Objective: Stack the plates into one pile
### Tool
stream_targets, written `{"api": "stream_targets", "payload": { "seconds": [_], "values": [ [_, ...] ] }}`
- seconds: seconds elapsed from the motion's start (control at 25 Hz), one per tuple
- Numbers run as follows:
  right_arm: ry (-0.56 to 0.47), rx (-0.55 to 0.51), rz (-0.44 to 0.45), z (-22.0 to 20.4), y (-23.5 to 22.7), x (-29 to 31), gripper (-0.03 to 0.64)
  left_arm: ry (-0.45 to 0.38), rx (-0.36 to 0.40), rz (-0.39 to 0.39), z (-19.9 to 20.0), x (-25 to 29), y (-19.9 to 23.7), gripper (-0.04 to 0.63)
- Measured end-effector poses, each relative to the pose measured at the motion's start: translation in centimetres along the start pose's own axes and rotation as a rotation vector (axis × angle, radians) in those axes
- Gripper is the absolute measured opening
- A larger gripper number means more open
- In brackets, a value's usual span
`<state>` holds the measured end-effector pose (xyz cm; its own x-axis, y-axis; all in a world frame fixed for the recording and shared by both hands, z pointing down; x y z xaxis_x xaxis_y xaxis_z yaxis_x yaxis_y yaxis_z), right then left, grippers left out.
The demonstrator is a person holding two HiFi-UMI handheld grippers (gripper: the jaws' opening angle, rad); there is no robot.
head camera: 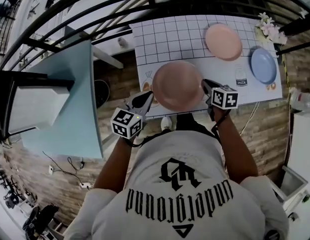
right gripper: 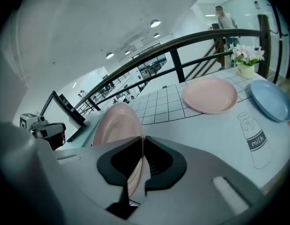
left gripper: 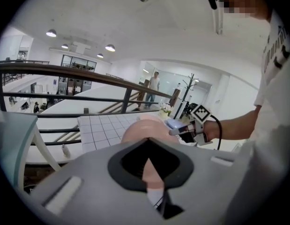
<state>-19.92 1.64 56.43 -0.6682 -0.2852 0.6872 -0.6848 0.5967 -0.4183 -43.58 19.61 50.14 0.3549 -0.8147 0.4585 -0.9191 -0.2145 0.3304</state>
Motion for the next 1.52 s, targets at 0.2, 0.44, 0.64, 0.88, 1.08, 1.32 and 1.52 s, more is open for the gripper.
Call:
{"api": "stream_targets", "payload": {
  "seconds": [0.2,0.44,0.64,0.88,1.08,1.32,1.52],
  "values": [
    [-0.085,-0.005,-0.03,0.7,2.1,-3.1,0.023,-0.052,0.068,-0.034,2.2,-2.4,-0.6,0.049],
    [-0.153,0.019,-0.074,0.2,3.3,-6.2,0.023,-0.07,0.109,-0.095,2.5,-3.1,-1.4,0.049],
    [-0.184,0.059,-0.131,-1.2,2.3,-9.5,0.023,-0.06,0.135,-0.163,3.0,-1.5,-2.6,0.049],
    [-0.238,0.099,-0.209,-1.8,-0.4,-13.4,0.023,-0.05,0.178,-0.254,4.2,2.2,-5.0,0.049],
    [-0.286,0.149,-0.248,-2.3,-3.9,-16.9,0.023,-0.037,0.22,-0.312,5.5,5.7,-8.4,0.049],
    [-0.311,0.198,-0.266,-3.1,-10.3,-21.1,0.023,-0.013,0.257,-0.344,6.5,10.7,-13.9,0.049],
    [-0.313,0.226,-0.263,-3.8,-17.0,-24.8,0.025,0.015,0.27,-0.332,6.7,15.0,-19.6,0.049]
  ]
}}
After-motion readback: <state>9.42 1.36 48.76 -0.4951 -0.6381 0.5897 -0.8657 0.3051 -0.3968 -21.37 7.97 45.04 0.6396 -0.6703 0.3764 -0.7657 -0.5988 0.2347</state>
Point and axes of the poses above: the fingertips, and each gripper's own axes: x forward along the fingers, y to its left, z out of its top, the point moved 5 cm from there along -x, backward along the fingers, and after that the axes turned 1 degree about -z, right-handed, at the moved point
